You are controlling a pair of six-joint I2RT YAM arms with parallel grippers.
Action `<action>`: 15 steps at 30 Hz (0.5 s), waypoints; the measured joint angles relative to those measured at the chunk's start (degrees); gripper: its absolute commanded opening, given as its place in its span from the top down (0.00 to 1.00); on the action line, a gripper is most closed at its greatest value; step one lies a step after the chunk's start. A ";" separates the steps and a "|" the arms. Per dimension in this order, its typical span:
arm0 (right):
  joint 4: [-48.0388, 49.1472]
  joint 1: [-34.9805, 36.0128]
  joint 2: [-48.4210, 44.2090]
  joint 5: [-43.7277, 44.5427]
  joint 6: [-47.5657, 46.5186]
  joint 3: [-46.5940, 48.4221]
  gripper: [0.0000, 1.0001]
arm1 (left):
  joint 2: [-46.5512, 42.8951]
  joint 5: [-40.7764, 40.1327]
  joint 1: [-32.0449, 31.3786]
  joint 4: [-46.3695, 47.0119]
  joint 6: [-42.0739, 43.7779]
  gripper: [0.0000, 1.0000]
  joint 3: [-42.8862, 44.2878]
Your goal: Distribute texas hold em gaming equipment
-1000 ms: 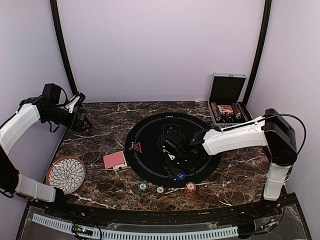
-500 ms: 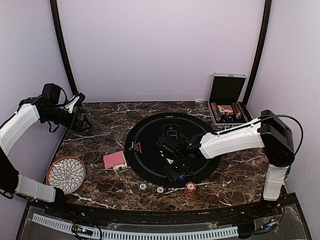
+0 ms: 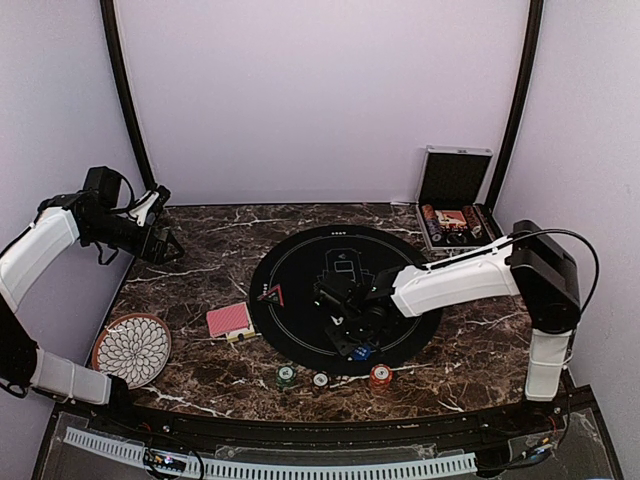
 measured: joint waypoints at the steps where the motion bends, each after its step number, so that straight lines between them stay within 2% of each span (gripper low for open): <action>1: 0.07 -0.15 0.33 0.20 0.35 0.35 0.52 | 0.00 0.00 0.00 0.00 0.00 0.01 0.00; 15: 1.55 -3.06 3.58 3.43 3.34 4.07 0.53 | 0.00 0.00 0.00 -0.09 0.02 0.01 0.98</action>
